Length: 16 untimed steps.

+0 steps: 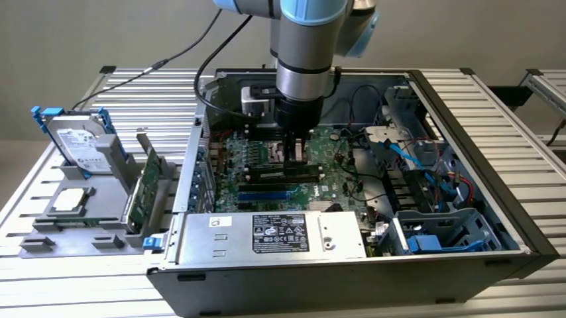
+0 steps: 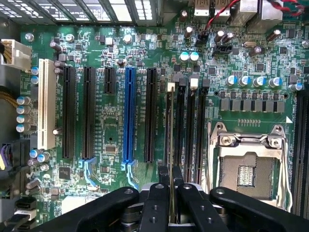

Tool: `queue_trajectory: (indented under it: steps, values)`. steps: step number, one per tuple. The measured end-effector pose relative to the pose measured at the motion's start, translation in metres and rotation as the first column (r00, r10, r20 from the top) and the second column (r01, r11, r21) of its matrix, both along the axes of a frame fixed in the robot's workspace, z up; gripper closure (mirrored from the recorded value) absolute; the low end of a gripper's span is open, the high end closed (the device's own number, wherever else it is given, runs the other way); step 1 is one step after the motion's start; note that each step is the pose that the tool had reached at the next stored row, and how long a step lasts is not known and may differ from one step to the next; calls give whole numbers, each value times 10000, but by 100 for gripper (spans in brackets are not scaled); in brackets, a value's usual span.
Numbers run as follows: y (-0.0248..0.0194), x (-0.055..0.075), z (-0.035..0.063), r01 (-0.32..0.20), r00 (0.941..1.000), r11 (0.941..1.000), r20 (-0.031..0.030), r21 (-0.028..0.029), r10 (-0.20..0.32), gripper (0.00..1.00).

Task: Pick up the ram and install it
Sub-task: 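Insert the ram into the slot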

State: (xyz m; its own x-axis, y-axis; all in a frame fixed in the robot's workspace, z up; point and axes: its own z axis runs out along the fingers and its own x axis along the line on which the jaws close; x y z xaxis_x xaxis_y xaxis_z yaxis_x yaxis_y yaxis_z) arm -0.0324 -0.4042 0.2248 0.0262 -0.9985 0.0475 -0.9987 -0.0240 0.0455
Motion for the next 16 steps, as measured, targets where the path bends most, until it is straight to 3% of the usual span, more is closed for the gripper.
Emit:
queue_trajectory:
  steps: [12,16]
  values:
    - [2,0,110,0,10000,10000,-62,-24,0,86]
    - [1,0,112,-1,10000,10000,-76,-94,0,86]
